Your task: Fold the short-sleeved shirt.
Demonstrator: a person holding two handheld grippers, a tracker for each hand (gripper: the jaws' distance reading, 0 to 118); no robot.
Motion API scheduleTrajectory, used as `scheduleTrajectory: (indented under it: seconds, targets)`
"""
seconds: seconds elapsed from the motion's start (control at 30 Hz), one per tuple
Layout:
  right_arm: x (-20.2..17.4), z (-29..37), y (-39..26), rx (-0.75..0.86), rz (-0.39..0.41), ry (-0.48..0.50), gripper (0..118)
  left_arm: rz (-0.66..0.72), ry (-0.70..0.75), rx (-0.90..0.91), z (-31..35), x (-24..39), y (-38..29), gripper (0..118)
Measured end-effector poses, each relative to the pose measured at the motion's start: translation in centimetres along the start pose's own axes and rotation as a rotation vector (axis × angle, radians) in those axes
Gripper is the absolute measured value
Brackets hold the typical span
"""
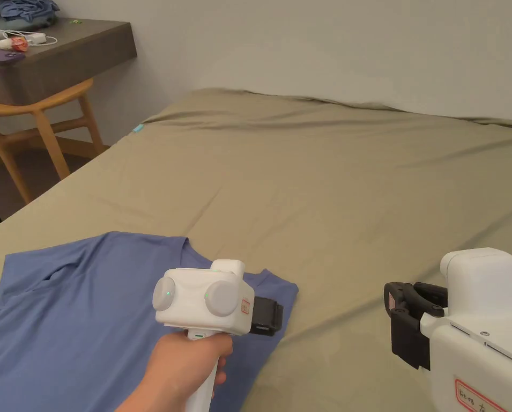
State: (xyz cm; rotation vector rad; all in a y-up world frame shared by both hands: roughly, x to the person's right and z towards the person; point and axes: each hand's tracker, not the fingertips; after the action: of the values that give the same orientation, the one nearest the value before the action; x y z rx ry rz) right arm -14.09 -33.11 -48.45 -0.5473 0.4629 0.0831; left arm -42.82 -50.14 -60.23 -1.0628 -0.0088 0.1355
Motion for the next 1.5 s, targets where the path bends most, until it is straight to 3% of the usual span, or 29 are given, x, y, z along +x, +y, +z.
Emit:
scheduleTrajectory:
  seconds: [0.03,0.2,0.3,0.33,0.4,0.47,0.53,0.63,0.8,0.93,1.1,1.27,1.33,1.4,1.5]
  targets:
    - [0.3,-0.1,-0.3,-0.012,-0.009,-0.002,3,-0.022,0.031,0.063,-0.4,0.8,-0.2,118]
    - [1.4,0.4,-1.1,-0.037,-0.013,-0.018,3,-0.103,0.215,-0.005,-3.2,0.9,0.4,118]
    - [1.9,1.2,-1.4,-0.044,-0.017,-0.029,3,-0.019,0.163,-0.002,-2.4,0.2,0.2,118]
    - [2.1,1.5,-1.5,-0.044,-0.019,-0.035,3,-0.008,0.204,0.006,-1.5,-0.1,0.3,109]
    - [2.5,2.2,-1.5,-0.041,-0.033,-0.053,3,-0.039,0.205,0.043,-0.1,0.0,0.1,66]
    - [3.1,3.1,-1.4,-0.032,-0.057,-0.065,3,-0.089,0.28,0.072,0.3,0.1,0.4,4]
    - [3.5,4.1,-1.4,-0.023,-0.066,-0.093,3,-0.119,0.349,0.065,0.6,-0.3,0.6,4]
    - [4.6,6.5,-1.5,0.001,-0.072,-0.131,3,-0.027,0.213,0.047,1.7,-0.8,0.9,4]
    - [9.9,12.9,-1.3,0.072,-0.128,-0.293,3,-0.083,0.242,0.125,4.7,3.7,4.0,4]
    - [14.9,19.8,-1.4,0.135,-0.181,-0.429,3,-0.163,0.134,0.161,7.8,12.4,4.9,4]
    - [17.9,28.4,-1.8,0.193,-0.17,-0.561,3,-0.158,-0.063,0.321,16.2,24.2,6.2,4]
    - [20.5,35.7,-3.0,0.239,-0.19,-0.661,3,-0.355,-0.278,0.457,26.9,37.7,6.7,4]
    - [21.1,38.2,-3.2,0.258,-0.218,-0.673,3,-0.459,-0.279,0.536,29.7,42.5,5.6,4]
    - [21.6,40.9,-3.4,0.273,-0.225,-0.722,3,-0.547,-0.277,0.556,30.5,46.8,4.5,4]
    - [22.1,45.2,-3.8,0.31,-0.243,-0.818,3,-0.577,-0.341,0.443,28.4,51.8,2.4,4]
